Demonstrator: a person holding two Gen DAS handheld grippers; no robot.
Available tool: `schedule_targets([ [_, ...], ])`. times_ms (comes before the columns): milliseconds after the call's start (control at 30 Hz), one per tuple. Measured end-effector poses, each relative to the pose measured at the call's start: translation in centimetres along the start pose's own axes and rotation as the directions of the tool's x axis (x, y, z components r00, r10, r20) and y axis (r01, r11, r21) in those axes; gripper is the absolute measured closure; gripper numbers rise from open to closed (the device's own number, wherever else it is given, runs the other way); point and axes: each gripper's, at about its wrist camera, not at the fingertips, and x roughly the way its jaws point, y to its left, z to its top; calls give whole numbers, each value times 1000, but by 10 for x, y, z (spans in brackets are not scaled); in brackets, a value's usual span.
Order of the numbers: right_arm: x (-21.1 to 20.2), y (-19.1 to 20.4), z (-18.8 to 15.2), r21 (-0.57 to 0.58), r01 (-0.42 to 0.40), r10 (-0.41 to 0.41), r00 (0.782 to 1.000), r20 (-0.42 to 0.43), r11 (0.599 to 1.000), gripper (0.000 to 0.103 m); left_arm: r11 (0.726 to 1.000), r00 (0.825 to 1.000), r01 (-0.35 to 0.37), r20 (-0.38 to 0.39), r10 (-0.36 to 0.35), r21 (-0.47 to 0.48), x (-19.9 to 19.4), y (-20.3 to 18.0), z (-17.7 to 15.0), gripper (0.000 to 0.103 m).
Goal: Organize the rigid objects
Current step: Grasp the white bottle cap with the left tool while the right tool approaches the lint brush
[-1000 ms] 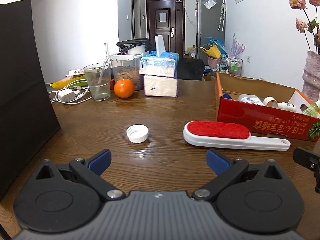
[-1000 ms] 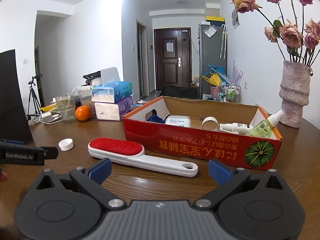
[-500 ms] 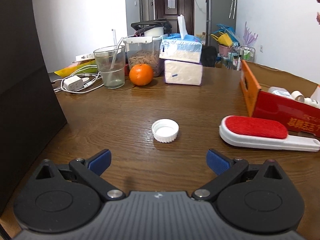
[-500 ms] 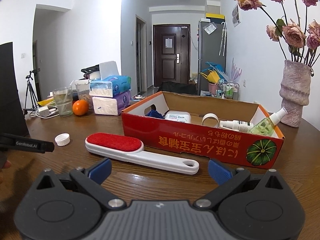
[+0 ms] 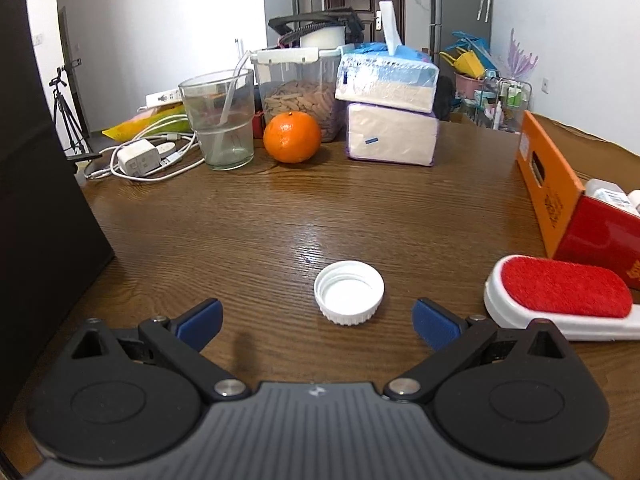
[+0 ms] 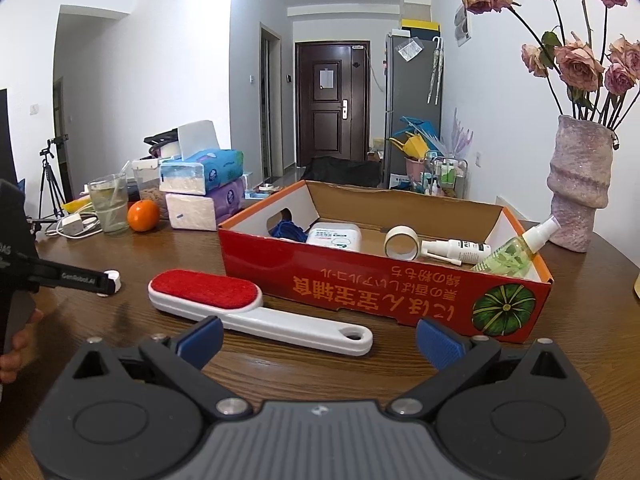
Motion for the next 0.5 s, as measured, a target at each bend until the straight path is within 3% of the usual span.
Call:
schedule_targets([
  [167,3,-5,1,0,14,-14,1000,-8,1000,0,999,1000,10,-7,-10,38,9,-10,2,9],
  [233,4,-7,1,1,19,-19,1000,-12,1000,0,998,1000,13,-13,-12,62,12,-14,1,28],
  [267,5,-7,1,-1,24,-24,1000,-13,1000,0,998,1000,25,-8,-25,63,11,-14,1,32],
  [300,5,-8,1,-5,28,-28,1000,-14,1000,0,997,999,40,-6,-40,64,10,-14,1,44],
  [333,6,-8,1,-8,29,-30,999,-14,1000,0,997,999,54,-5,-53,64,10,-14,1,62],
  [500,5,-11,0,-12,40,-40,999,-16,999,0,996,998,67,0,-67,62,8,-13,0,62],
])
